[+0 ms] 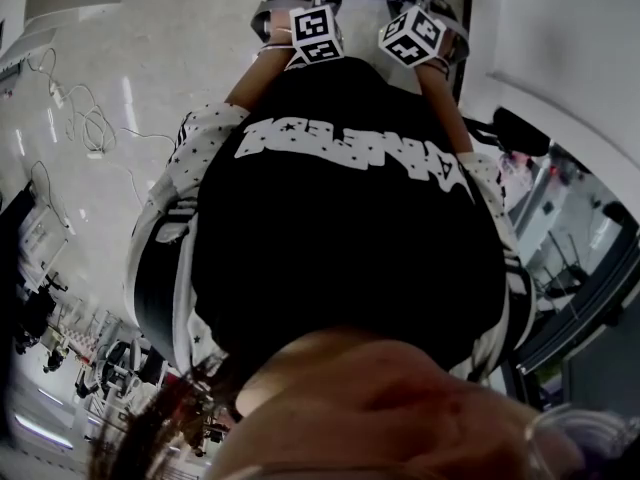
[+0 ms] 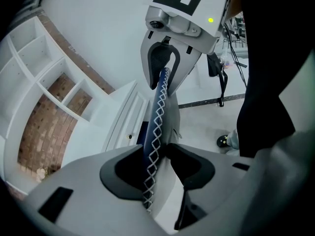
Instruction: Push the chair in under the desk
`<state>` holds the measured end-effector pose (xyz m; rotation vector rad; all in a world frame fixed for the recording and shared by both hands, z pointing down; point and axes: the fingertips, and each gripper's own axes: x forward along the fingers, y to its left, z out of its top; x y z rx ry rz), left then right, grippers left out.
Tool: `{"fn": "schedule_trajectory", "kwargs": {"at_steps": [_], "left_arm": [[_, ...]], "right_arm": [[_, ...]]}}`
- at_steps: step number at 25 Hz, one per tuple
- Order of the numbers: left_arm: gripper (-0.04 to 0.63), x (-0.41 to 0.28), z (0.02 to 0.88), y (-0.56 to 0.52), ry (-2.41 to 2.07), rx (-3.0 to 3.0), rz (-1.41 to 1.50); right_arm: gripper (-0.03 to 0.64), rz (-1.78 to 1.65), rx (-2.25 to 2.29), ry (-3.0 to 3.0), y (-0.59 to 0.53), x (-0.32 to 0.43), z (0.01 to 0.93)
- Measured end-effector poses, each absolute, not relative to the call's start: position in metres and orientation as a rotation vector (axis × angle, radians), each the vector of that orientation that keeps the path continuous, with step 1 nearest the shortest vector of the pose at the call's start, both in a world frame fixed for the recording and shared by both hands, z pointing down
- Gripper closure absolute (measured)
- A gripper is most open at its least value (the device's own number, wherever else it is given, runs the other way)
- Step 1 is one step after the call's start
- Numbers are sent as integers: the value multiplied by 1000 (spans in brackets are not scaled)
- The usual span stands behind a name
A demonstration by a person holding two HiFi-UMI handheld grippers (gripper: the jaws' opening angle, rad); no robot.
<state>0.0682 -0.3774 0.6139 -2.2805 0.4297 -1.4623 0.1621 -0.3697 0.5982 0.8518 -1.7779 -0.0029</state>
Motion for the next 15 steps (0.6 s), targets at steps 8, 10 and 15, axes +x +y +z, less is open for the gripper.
{"fn": "schedule_trajectory", "kwargs": {"at_steps": [8,10,15], "left_arm": [[391,61,617,-383,441,-2281,-1468],[391,59,617,-387,441,-2281,-1470],[382,59,616,-397,437,-2318,-1493]], "right_arm": [[462,-3,840,-1784,-375,155,601],[462,-10,845,-1785,-380,154,601],[462,-28,853,-1783,-391,155,599]]}}
